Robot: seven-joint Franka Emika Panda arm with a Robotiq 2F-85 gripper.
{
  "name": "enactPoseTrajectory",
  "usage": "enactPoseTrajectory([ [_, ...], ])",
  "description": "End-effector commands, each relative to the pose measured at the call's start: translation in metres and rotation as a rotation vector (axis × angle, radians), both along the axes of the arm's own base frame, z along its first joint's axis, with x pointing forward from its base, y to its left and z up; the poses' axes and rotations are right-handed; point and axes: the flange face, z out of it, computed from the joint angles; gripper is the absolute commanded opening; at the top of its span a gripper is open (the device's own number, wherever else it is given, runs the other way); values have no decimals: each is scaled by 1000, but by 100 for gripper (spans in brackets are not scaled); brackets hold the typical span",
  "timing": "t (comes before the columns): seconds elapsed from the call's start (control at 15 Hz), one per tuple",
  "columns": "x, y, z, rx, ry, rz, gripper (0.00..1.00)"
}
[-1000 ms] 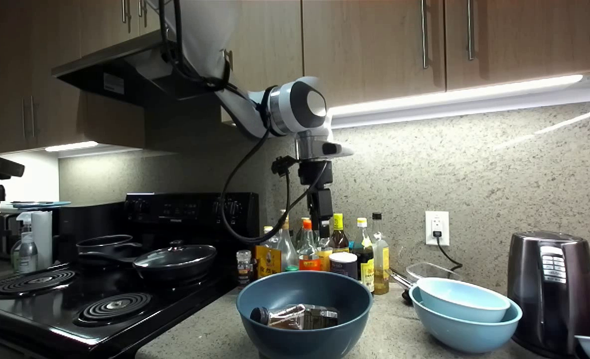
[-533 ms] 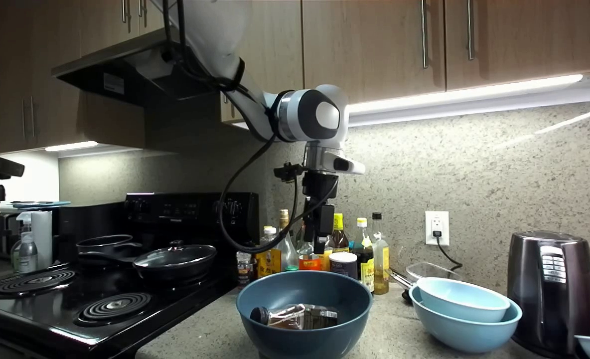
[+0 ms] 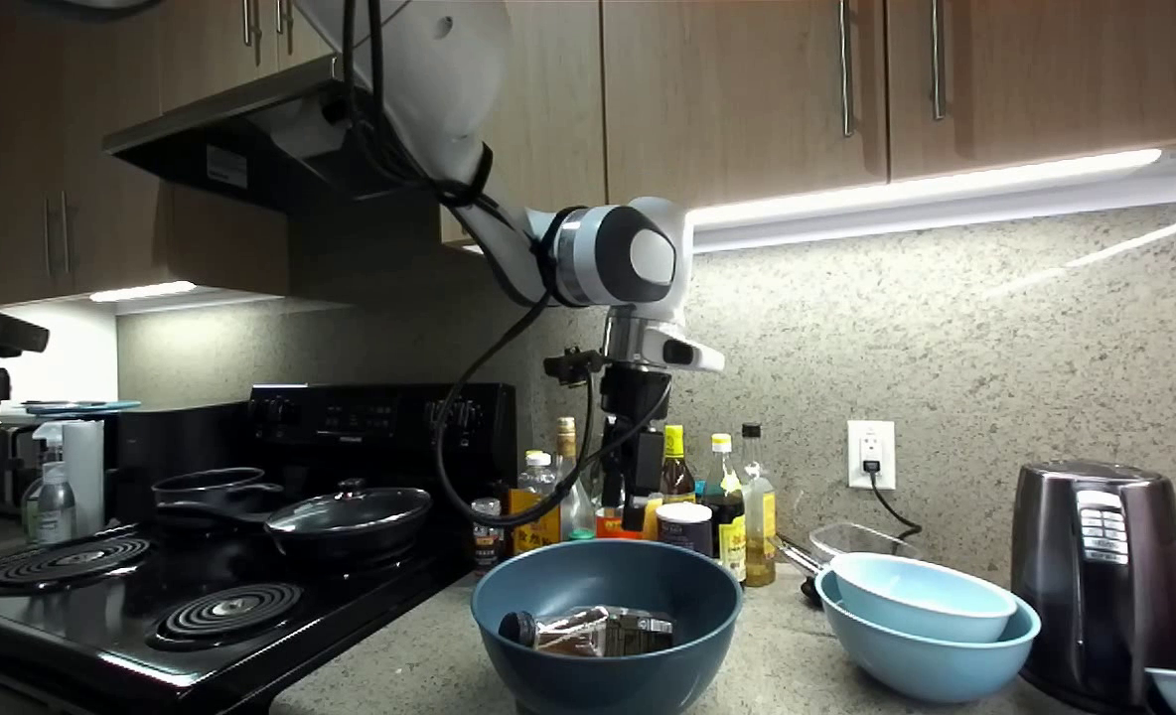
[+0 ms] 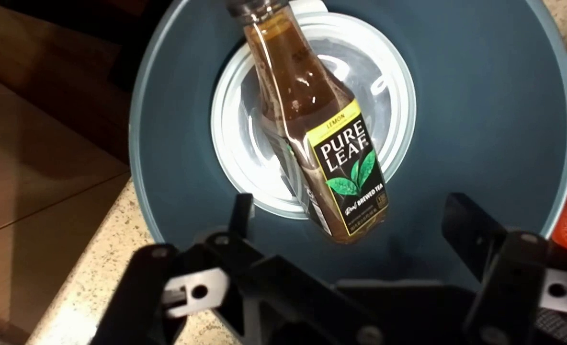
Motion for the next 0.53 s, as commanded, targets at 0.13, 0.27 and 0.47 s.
enactPoseTrajectory([
  [0.13,6,-3,-48,21,83,56,100],
  [0.27,5,-8,-64,37,108,81,100],
  [0.47,4,-5,-69,20,110,58,100],
])
